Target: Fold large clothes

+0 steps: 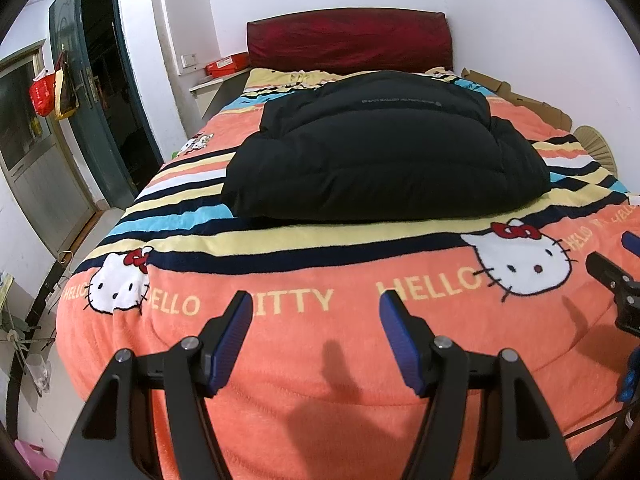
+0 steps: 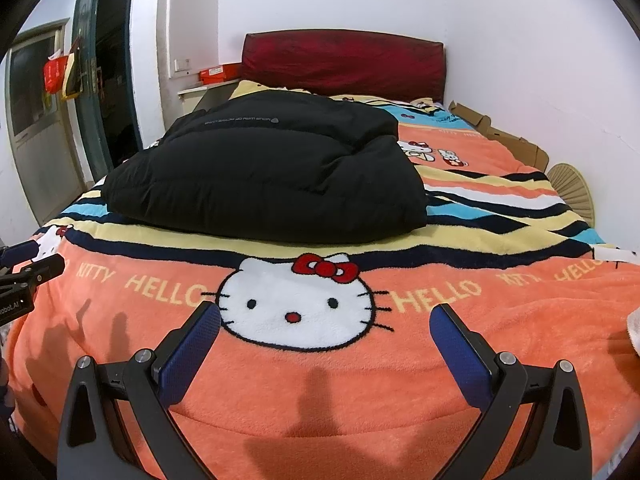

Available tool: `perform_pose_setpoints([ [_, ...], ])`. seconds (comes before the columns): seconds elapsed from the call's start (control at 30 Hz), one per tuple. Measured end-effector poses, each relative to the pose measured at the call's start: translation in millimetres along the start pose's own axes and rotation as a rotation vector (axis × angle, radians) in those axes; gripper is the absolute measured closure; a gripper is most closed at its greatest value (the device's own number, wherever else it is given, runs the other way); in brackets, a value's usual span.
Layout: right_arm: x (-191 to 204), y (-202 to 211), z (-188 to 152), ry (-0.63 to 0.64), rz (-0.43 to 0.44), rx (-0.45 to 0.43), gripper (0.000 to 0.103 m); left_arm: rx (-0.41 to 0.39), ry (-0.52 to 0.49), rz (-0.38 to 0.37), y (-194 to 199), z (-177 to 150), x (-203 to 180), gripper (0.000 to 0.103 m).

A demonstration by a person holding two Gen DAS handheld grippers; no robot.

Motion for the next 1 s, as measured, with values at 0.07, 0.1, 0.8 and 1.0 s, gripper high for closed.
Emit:
perform_pose_setpoints([
  [0.07, 0.2, 0.0, -0.1, 0.002, 0.000, 0.001, 0.000, 0.002, -0.001, 0.001, -0.3, -0.8, 0.5, 0.039],
  [0.1, 0.4, -0.1, -0.3, 0.003, 0.000, 0.001, 0.000, 0.003, -0.001, 0.000, -0.5, -1.5, 1.2, 0.039],
  [0.8, 0.3, -0.4, -2.2, 0.005, 0.000, 0.003, 0.000, 0.007, -0.009, -0.005, -1.6, -2.4, 4.1, 0.039],
  [1.0, 0.5, -0.4, -2.4, 0.009, 0.000, 0.003, 0.000, 0.007, -0.010, -0.005, -1.3, -2.4, 3.6, 0.039],
])
Point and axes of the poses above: each gripper's, at about its wrist camera, not at the fingertips, and y roughly against the way its jaws point, x to its left, z to its top, the point moved 2 cm from there along -y, roughly the way its jaws point, and after that the axes turned 5 degrees about y, right-handed, at the moved point
